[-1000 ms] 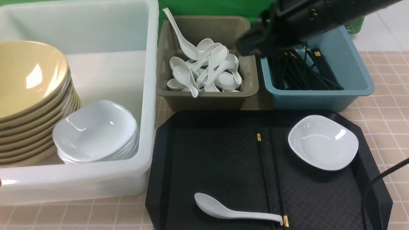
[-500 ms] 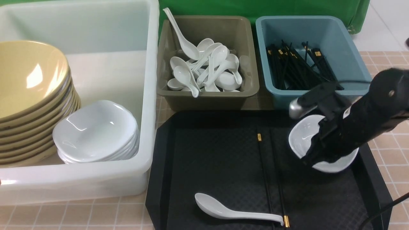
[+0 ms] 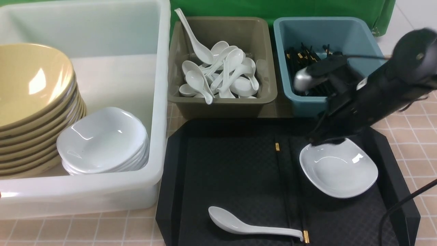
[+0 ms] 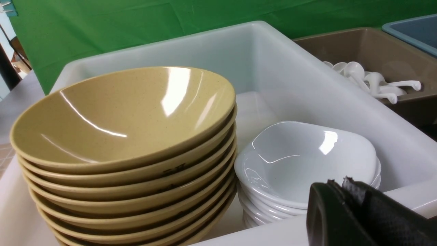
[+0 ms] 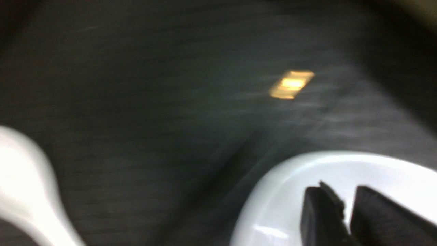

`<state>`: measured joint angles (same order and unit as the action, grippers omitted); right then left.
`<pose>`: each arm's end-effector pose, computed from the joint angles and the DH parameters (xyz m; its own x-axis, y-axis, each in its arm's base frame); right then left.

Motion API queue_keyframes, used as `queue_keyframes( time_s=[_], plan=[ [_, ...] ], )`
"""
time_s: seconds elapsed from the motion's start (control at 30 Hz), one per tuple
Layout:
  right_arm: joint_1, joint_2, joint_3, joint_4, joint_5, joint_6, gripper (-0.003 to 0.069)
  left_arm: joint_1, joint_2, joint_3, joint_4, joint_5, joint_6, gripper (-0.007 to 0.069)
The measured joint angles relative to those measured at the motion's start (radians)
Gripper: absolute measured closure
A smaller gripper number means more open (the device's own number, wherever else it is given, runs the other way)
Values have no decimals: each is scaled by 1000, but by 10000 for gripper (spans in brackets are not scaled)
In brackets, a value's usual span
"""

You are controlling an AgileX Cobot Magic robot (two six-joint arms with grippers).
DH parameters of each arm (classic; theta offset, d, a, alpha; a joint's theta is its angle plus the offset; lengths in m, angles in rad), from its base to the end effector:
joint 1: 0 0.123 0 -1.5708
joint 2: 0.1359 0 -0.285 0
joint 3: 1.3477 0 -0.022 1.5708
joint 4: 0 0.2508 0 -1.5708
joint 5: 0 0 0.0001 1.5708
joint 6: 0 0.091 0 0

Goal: On brown table put chopsticks spoon bowls plates into blue grey white boxes.
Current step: 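Reach for and grasp the small white dish on the black tray, then place the white bowl into the white bin on top of the stacked bowls with the right gripper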

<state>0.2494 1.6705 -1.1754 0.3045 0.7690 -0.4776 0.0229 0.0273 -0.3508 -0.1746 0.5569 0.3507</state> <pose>0.3262 0.1027 0.2394 -0.7754 -0.4526 -0.4404 -0.5367 0.8398 0.0820 0.0299 -0.0077 0.2769 -0.1224 0.1971 -0.9727 0.0946 0.9779 0.1862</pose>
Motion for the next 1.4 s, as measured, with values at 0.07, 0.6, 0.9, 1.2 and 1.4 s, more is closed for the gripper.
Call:
queue_keyframes(
  time_s=[0.07,0.6,0.9,1.2,1.4],
  plan=[
    [-62,3,4,-60,-2,45,384,0,0,0,0,0,0,617],
    [-188,130,68,61,-25,56,507,0,0,0,0,-1,0,617],
    [-165,-148,-54,395,71,-146,584,0,0,0,1,-1,0,617],
    [299,-24,-241,1007,-129,-656,584,0,0,0,1,-1,0,617],
    [491,235,-376,1015,-400,-784,569,0,0,0,1,1,0,617]
  ],
)
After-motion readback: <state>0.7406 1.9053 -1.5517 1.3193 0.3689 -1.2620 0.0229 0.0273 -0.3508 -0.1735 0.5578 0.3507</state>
